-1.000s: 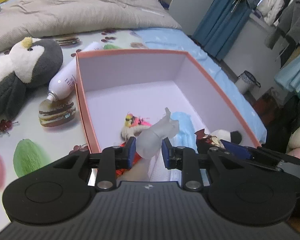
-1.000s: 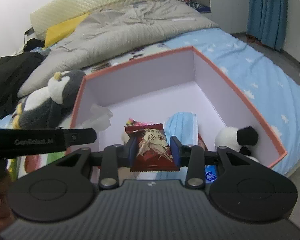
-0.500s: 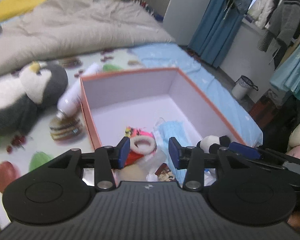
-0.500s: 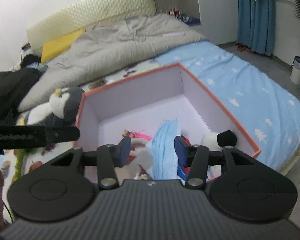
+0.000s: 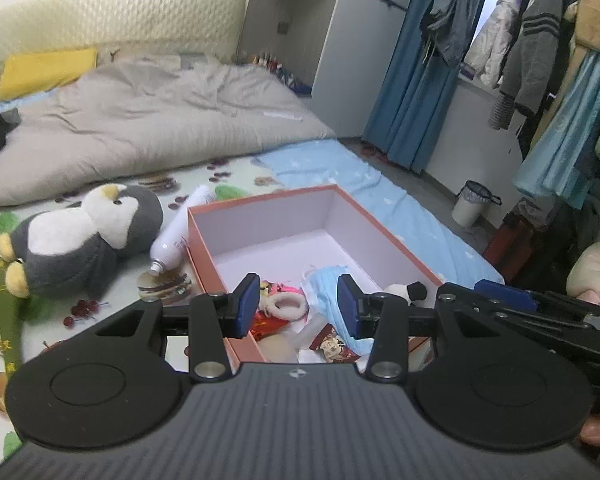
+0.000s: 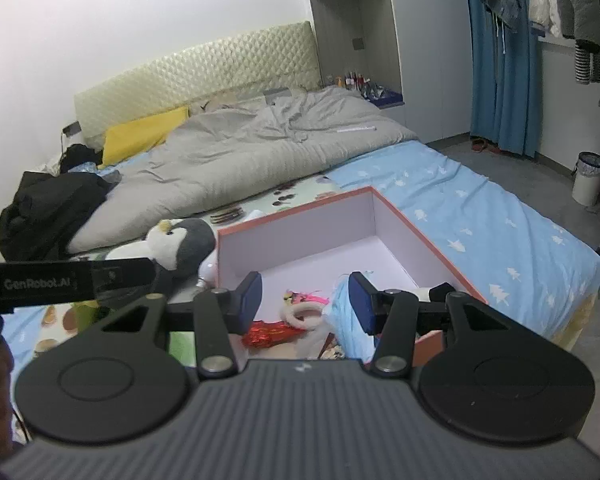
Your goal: Organize soft objects
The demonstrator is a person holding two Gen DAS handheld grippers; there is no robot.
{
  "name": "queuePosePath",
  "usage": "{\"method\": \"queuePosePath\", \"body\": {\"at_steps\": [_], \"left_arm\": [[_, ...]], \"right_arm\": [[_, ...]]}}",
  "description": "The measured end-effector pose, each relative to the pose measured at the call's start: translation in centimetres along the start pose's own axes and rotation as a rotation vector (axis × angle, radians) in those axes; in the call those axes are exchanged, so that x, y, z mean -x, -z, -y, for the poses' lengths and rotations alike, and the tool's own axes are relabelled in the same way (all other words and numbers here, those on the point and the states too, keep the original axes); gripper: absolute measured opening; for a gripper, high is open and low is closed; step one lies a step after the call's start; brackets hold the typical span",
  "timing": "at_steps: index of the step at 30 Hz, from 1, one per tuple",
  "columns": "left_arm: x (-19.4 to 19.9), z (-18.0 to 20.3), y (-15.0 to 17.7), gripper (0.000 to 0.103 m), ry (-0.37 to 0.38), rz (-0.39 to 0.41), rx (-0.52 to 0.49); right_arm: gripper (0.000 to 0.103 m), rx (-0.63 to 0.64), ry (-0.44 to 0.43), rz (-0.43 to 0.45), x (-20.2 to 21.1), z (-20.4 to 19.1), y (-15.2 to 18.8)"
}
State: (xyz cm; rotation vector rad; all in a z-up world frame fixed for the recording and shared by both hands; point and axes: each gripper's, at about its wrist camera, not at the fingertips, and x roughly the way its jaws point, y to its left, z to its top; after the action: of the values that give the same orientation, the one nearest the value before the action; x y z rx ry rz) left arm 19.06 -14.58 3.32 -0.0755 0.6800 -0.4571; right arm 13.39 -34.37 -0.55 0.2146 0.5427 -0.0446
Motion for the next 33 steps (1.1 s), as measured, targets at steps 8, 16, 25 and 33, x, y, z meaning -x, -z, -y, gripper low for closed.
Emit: {"method": "queuePosePath", "body": {"at_steps": [8, 16, 25, 33], "left_arm": [[4.7, 0.3, 2.4, 0.049, 0.036, 0.029, 0.001], [7.3, 1.3, 5.0, 0.05, 0.032, 0.045, -0.021], [8.3, 1.2, 7.3, 0.059, 0.002, 0.047, -0.007], [7.0, 1.4, 8.5, 0.06, -0.024, 0.053, -0.025]], "right_arm": [[0.051, 0.022, 0.011, 0.034, 4.2, -1.6, 1.4], [0.051, 0.018, 0.009, 0.029, 6.3, -1.9, 3.2], [0.051, 0.023, -0.005, 0.026, 7.3, -2.1, 5.2], [0.051, 0.017, -0.003, 0.012, 6.2, -1.3, 7.3]]}}
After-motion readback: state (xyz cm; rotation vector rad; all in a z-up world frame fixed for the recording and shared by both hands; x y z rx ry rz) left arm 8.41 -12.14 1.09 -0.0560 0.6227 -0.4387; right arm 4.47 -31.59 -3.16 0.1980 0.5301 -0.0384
